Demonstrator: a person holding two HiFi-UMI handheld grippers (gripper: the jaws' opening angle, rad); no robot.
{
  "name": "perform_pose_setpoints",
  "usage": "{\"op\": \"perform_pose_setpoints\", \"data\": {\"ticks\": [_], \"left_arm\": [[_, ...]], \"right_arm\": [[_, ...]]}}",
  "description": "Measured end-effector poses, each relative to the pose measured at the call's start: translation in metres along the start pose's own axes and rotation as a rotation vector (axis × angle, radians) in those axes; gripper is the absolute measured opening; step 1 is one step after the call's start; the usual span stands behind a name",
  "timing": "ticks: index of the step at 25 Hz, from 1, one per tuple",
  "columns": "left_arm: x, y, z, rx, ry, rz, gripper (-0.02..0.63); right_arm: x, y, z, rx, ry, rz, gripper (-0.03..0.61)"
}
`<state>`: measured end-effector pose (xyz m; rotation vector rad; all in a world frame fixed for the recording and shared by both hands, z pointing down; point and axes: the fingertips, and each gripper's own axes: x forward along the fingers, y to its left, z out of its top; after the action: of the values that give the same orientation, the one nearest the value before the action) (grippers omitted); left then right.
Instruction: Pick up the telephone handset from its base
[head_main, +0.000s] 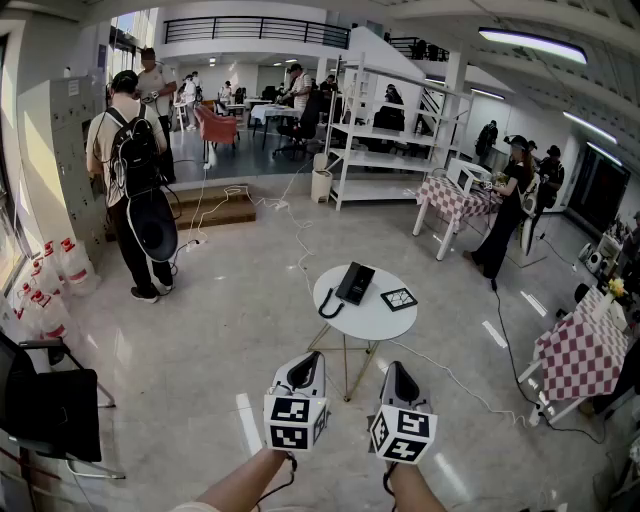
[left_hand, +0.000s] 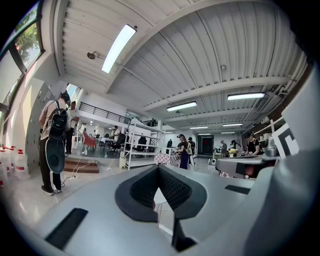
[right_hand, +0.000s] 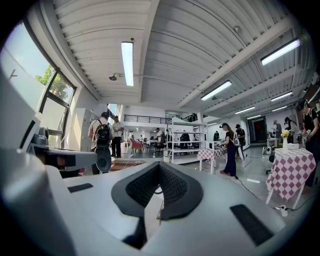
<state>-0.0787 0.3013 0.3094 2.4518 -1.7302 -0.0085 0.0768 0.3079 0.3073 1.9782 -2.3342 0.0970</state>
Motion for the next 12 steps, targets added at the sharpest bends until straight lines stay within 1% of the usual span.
{"op": "perform_pose_setpoints", "data": {"ticks": [8, 12], "left_arm": [[0.002, 0.027, 0.007, 0.015, 0.0, -0.001, 0.003], [0.003, 0.034, 0.002, 0.015, 0.014, -0.006, 0.003]], "right_arm": [[0.017, 0.028, -0.002, 0.004, 0.009, 0.013, 0.02], [0.024, 0.039, -0.01, 0.061, 0.023, 0.045, 0.02]]}}
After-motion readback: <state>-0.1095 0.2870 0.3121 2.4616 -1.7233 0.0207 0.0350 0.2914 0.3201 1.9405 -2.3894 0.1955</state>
